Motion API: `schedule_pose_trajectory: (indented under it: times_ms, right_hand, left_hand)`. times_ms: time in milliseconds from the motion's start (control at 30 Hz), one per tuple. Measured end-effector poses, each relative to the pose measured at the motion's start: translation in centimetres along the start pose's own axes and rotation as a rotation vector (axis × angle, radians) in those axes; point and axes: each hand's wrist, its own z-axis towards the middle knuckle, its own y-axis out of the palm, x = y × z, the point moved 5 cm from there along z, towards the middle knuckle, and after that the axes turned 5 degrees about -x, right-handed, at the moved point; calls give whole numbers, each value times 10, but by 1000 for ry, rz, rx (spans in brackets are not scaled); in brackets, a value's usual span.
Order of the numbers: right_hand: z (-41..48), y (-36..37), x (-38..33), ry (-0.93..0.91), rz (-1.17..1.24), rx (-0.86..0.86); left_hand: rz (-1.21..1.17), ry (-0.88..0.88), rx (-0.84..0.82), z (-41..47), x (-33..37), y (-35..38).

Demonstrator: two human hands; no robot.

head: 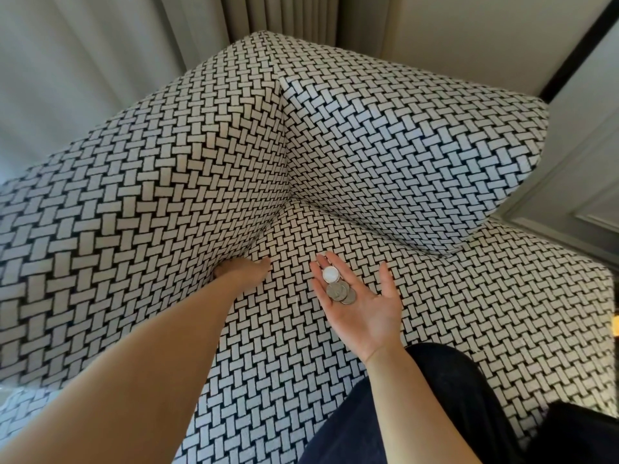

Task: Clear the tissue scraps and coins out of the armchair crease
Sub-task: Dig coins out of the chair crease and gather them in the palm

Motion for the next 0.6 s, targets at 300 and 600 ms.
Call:
schedule_pose_trajectory:
  times_ms: [300, 600]
  right_hand:
    - [0, -1, 1, 9, 6, 8]
    - [2, -3, 1, 13, -29, 12]
  left_hand:
    - [-143, 59, -144, -10, 9, -9]
    - [-411, 18, -153, -3, 9, -7]
